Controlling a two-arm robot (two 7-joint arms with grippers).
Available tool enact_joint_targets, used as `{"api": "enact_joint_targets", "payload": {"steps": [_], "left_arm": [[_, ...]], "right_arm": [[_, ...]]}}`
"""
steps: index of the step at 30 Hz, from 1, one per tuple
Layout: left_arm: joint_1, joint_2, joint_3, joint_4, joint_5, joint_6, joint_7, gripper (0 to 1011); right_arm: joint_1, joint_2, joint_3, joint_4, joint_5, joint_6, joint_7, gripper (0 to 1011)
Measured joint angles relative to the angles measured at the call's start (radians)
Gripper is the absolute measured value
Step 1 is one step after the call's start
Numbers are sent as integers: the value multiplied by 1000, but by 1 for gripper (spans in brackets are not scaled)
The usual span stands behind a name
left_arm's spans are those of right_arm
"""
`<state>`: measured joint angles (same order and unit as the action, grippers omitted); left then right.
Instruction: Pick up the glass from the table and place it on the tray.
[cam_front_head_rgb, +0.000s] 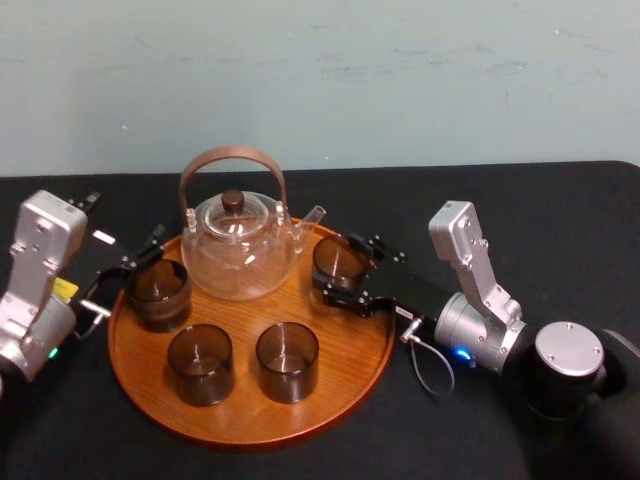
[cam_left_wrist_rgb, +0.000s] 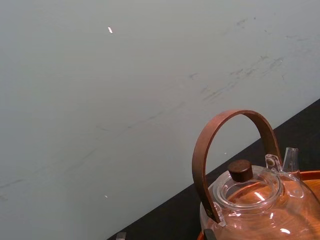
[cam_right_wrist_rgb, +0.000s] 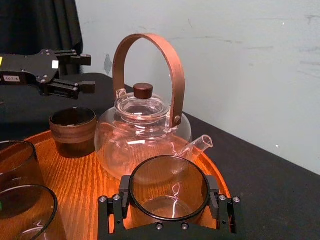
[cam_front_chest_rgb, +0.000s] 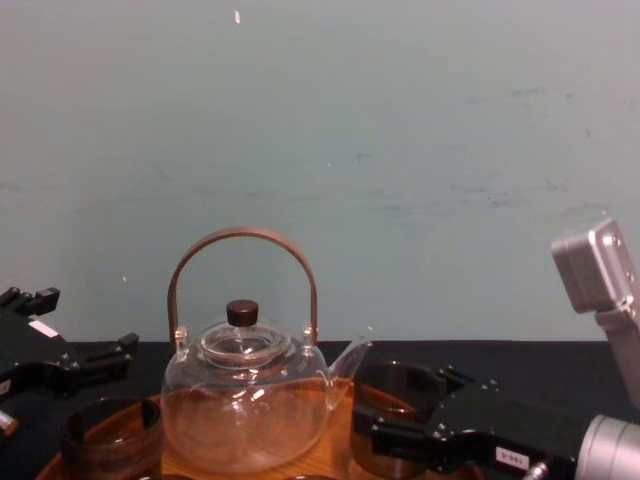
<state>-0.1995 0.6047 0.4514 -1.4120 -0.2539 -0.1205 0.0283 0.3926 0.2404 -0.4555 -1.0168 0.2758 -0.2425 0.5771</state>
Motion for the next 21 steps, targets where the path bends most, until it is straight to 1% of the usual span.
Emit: {"api": "enact_joint_targets", "payload": {"steps": [14,21], "left_arm": [[0,0,0,0,0,0,0,1001],[0,0,0,0,0,0,0,1001]], "right_arm": [[16,-13,-7,46,-4,-6,6,905],[16,-15,-9,46,-11,0,-1,905]]}}
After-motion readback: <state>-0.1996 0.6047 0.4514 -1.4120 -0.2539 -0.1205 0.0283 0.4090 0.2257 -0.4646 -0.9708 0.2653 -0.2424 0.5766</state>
